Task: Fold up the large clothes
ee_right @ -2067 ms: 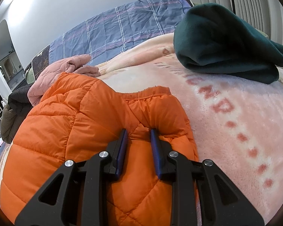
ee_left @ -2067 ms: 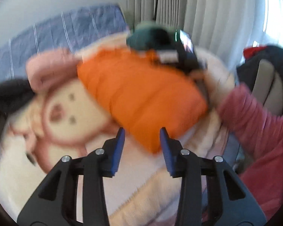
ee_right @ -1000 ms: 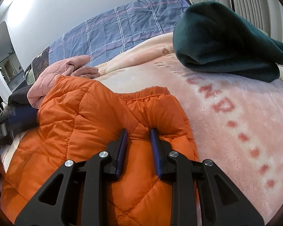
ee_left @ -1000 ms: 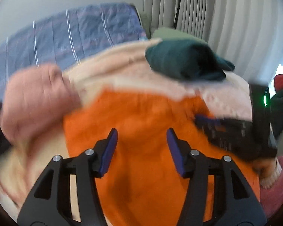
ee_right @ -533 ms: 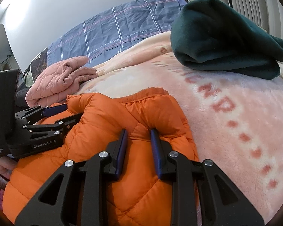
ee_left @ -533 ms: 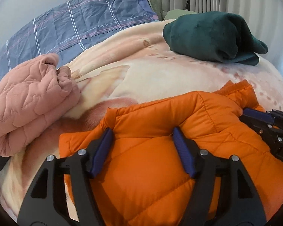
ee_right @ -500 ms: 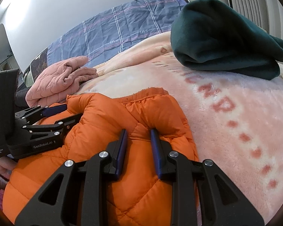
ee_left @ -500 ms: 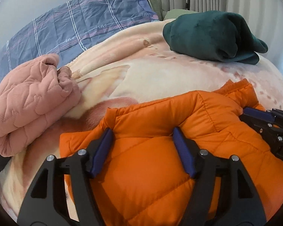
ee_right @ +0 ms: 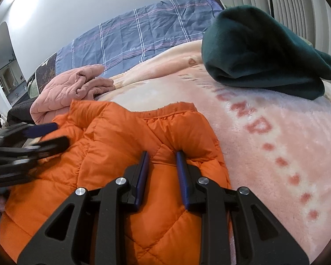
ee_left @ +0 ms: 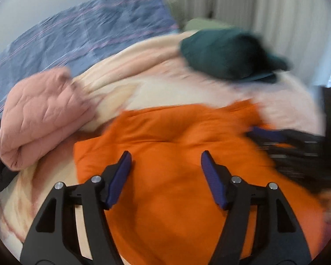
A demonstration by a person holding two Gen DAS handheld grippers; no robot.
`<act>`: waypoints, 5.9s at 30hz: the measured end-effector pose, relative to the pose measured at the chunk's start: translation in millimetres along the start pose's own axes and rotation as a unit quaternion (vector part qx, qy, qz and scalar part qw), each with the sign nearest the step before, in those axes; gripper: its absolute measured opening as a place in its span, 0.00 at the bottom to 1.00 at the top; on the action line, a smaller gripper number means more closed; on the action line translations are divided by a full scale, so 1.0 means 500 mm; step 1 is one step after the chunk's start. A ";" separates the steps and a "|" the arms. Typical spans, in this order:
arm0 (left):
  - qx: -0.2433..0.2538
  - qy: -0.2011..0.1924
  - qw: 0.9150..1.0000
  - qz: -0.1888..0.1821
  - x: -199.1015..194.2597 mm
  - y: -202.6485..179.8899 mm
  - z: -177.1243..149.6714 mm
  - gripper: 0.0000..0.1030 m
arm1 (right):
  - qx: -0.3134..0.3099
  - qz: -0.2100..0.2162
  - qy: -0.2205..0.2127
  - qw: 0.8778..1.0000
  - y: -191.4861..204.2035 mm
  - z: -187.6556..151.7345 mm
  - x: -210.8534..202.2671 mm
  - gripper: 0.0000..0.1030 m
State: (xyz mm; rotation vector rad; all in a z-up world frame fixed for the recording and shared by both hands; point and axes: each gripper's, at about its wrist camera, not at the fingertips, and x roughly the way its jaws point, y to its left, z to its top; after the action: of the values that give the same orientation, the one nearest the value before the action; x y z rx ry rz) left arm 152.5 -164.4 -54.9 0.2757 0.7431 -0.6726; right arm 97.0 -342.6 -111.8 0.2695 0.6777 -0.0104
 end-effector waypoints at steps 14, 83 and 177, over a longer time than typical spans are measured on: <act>0.028 0.017 0.999 0.042 -0.006 -0.050 -0.070 0.81 | -0.016 -0.015 -0.005 1.000 0.009 -0.007 -0.008 0.26; 0.062 0.001 0.998 0.021 0.002 -0.077 -0.110 0.85 | 0.208 0.135 0.083 0.965 -0.031 -0.212 -0.161 0.51; -0.120 -0.038 0.986 0.113 0.438 0.231 0.330 0.85 | 0.043 -0.138 -0.052 0.988 -0.006 0.243 0.296 0.34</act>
State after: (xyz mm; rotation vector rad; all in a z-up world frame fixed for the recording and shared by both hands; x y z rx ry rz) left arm 434.2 -253.7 -90.8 0.1094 0.6995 -0.3724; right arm 287.4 -364.2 -113.6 0.2554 0.6065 -0.3169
